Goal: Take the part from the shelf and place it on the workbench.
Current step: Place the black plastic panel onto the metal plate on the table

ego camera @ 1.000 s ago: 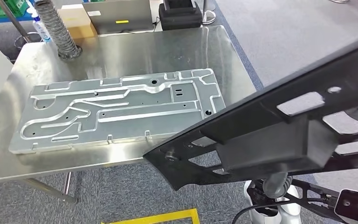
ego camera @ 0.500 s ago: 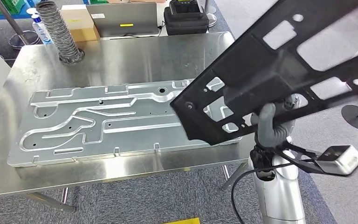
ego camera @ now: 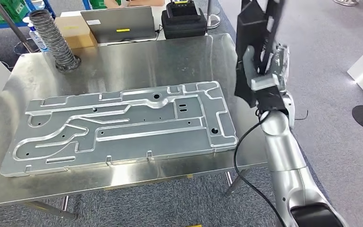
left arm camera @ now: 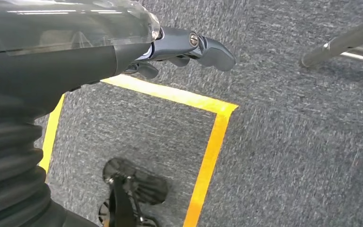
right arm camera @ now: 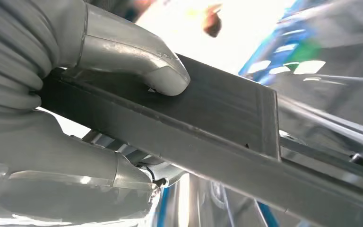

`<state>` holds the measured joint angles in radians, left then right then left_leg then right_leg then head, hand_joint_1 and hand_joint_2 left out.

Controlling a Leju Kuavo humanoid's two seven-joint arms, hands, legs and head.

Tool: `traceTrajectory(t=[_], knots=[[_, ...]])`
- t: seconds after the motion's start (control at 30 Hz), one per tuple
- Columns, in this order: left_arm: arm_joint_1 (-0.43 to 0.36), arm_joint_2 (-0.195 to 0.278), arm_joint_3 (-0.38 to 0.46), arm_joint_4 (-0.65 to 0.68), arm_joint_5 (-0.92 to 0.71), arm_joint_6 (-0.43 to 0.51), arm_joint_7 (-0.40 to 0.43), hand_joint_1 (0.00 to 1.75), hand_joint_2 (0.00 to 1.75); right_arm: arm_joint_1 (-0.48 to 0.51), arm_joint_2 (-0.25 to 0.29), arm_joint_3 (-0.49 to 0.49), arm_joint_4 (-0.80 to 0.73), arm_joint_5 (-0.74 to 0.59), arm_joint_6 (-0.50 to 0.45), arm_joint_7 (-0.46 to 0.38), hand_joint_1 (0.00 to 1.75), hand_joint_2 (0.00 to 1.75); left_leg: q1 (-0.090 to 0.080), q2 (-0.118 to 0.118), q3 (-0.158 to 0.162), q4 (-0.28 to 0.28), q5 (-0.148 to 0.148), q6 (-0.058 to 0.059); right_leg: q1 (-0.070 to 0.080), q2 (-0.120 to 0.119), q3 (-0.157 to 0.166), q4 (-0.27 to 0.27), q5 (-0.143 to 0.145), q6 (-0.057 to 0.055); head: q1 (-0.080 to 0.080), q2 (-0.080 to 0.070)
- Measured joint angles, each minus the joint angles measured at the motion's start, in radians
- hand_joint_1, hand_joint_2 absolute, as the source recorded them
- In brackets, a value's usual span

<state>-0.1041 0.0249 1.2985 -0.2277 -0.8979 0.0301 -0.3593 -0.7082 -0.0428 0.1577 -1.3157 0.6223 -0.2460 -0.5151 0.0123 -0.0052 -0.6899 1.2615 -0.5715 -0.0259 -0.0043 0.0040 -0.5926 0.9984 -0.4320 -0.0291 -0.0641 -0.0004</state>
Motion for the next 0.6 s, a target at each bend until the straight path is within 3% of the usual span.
traceTrajectory(t=[0.03, 0.07, 0.13, 0.2, 0.23, 0.37, 0.43, 0.5, 0.53, 0.57, 0.6], knots=[[-0.001, -0.001, -0.001, 0.0, -0.001, 0.0, 0.002, 0.0, 1.75, -0.033, 0.0, 0.036, 0.035, 0.092, -0.008, 0.036, 1.75, 1.75, 0.0, 0.0, -0.024, 0.036, -0.001, -0.002, 0.001, 0.003, 0.001, 0.001, -0.001, -0.001, 0.0, 0.0], [-0.003, -0.002, -0.002, 0.0, -0.003, 0.0, 0.004, 0.0, 1.75, -0.066, 0.003, 0.079, 0.069, 0.181, -0.002, 0.07, 1.75, 1.75, 0.0, 0.0, -0.029, 0.032, 0.018, -0.002, 0.001, 0.005, 0.003, 0.002, -0.003, -0.002, 0.0, 0.0], [-0.011, -0.004, -0.004, 0.0, -0.003, 0.0, 0.007, 0.0, 1.75, -0.135, 0.023, 0.18, 0.144, 0.338, 0.038, 0.13, 1.75, 1.75, 0.0, 0.002, 0.013, -0.082, 0.1, 0.001, 0.002, 0.01, 0.01, 0.005, -0.009, -0.001, 0.0, 0.0], [-0.022, -0.005, -0.006, 0.0, -0.003, 0.001, 0.008, 0.0, 1.75, -0.2, 0.061, 0.287, 0.228, 0.465, 0.084, 0.18, 1.75, 1.75, -0.003, 0.006, 0.065, -0.206, 0.152, 0.01, 0.008, 0.013, 0.012, 0.009, -0.015, 0.003, 0.0, 0.0], [-0.027, -0.006, -0.008, 0.0, -0.003, 0.001, 0.007, 0.0, 1.75, -0.228, 0.083, 0.338, 0.271, 0.515, 0.106, 0.198, 1.75, 1.75, -0.005, 0.006, 0.077, -0.238, 0.16, 0.014, 0.01, 0.013, 0.01, 0.011, -0.016, 0.006, 0.0, 0.0], [-0.038, -0.014, -0.02, 0.0, -0.007, -0.004, 0.008, 0.0, 1.75, -0.299, 0.163, 0.512, 0.438, 0.605, 0.18, 0.223, 1.75, 1.75, 0.001, -0.001, 0.081, -0.256, 0.161, 0.028, 0.012, 0.006, 0.0, 0.028, -0.03, 0.024, 0.0, 0.0], [-0.044, -0.019, -0.025, 0.0, -0.011, -0.006, 0.013, 0.0, 1.75, -0.321, 0.187, 0.575, 0.514, 0.615, 0.206, 0.225, 1.75, 1.75, 0.005, -0.002, 0.083, -0.26, 0.161, 0.037, 0.008, 0.003, -0.042, 0.116, -0.077, 0.035, 0.0, 0.0], [-0.049, -0.023, -0.032, 0.0, -0.014, -0.008, 0.017, 0.0, 1.75, -0.336, 0.201, 0.622, 0.585, 0.612, 0.231, 0.221, 1.75, 1.75, 0.005, -0.004, 0.084, -0.259, 0.159, 0.041, 0.003, 0.002, -0.117, 0.253, -0.129, 0.041, 0.0, 0.0], [-0.05, -0.026, -0.036, 0.0, -0.015, -0.008, 0.018, 0.0, 1.75, -0.34, 0.205, 0.639, 0.618, 0.608, 0.243, 0.218, 1.75, 1.75, 0.006, -0.005, 0.084, -0.259, 0.158, 0.042, 0.001, 0.002, -0.145, 0.298, -0.136, 0.043, 0.0, 0.0], [-0.05, -0.029, -0.039, 0.0, -0.015, -0.009, 0.019, 0.0, 1.75, -0.343, 0.208, 0.654, 0.65, 0.603, 0.254, 0.214, 1.75, 1.75, 0.006, -0.007, 0.086, -0.258, 0.157, 0.041, -0.001, 0.002, -0.157, 0.307, -0.124, 0.043, 0.0, 0.0], [-0.05, -0.032, -0.042, 0.0, -0.014, -0.01, 0.019, 0.0, 1.75, -0.346, 0.21, 0.666, 0.679, 0.598, 0.263, 0.211, 1.75, 1.75, 0.005, -0.009, 0.088, -0.258, 0.155, 0.04, -0.001, 0.002, -0.147, 0.273, -0.094, 0.04, 0.0, 0.0]])
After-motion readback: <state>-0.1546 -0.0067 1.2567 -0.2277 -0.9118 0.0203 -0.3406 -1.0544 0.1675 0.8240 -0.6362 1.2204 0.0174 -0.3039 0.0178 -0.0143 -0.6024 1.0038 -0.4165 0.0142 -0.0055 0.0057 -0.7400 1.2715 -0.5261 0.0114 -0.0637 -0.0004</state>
